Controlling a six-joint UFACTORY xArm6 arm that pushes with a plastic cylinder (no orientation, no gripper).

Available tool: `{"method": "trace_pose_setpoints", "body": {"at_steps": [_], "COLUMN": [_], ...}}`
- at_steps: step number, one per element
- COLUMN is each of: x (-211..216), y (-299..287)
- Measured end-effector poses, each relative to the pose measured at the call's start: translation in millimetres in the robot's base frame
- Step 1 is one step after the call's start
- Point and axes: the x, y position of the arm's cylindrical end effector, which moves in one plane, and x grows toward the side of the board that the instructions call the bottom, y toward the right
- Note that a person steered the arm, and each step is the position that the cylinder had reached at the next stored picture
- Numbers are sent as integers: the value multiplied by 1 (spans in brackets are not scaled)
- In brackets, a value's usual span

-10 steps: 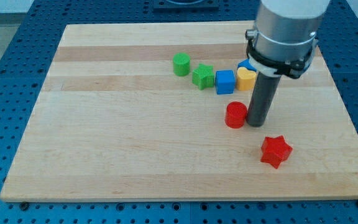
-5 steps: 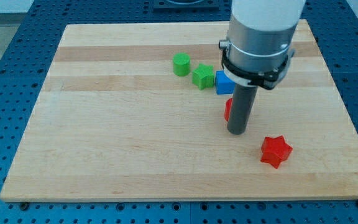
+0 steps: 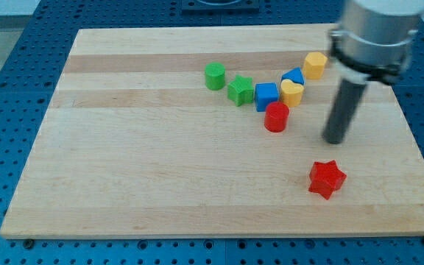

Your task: Move your arm to the center

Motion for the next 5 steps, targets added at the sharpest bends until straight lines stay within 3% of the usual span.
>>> {"method": "trace_pose_setpoints", "body": {"at_steps": [1,2,5], "x": [37,58,84], "y": [32,25,-49]}}
